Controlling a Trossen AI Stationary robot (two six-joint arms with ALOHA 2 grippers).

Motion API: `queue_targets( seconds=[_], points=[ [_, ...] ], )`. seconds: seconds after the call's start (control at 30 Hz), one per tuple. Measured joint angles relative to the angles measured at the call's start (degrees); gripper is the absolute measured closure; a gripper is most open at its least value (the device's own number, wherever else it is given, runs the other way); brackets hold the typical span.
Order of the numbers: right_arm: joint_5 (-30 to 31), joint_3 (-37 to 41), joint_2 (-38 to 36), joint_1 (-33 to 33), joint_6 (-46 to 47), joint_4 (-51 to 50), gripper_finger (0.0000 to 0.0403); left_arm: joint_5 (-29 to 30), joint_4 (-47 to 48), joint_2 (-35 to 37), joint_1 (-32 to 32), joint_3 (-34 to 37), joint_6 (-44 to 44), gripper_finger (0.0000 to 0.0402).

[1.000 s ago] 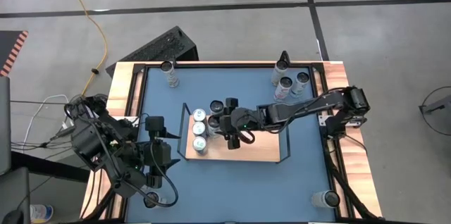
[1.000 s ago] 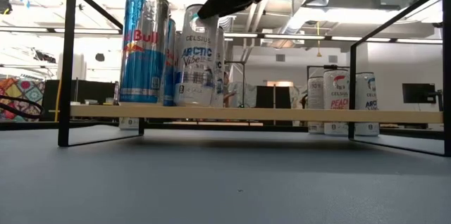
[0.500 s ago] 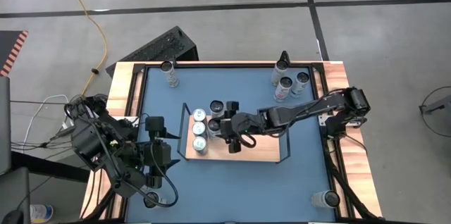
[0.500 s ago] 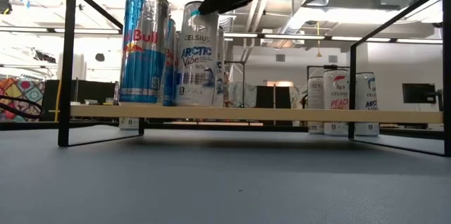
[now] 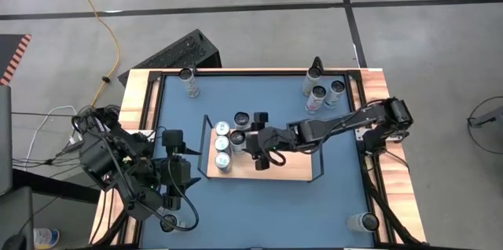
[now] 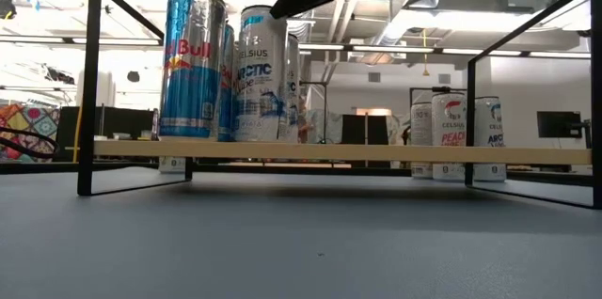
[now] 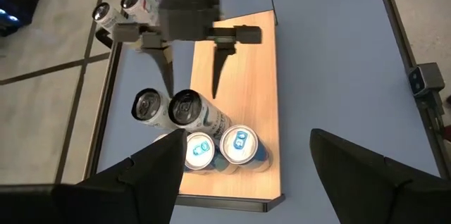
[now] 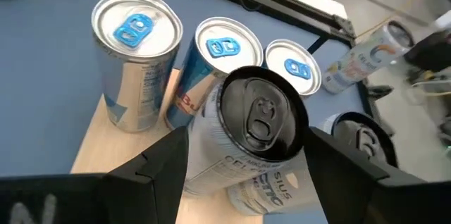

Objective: Place canned beverage on shelf
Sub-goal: Put the left white blue soda can on the shelf aligned with the other blue soda can

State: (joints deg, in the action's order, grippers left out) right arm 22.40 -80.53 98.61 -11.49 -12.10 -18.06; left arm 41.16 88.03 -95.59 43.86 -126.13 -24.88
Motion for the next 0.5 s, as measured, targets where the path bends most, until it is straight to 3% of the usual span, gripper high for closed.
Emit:
queue_targets(
  seconds=[0.1,0.23,0.5],
  points=[
    [3.2,0.0,-0.6,-1.3,-1.5,0.1,0.0137,0.2,0.0,0.0,0.0,0.0,0.0,0.0115],
    [3.2,-0.1,-0.7,-1.7,-1.9,3.3,0.0137,0.3,0.0,-0.1,0.0,0.0,0.0,0.0115],
    [-3.0,-0.1,-0.7,1.6,-0.1,7.3,0.0137,1.4,-0.3,-0.2,0.0,2.7,0.1,0.0115]
  ],
)
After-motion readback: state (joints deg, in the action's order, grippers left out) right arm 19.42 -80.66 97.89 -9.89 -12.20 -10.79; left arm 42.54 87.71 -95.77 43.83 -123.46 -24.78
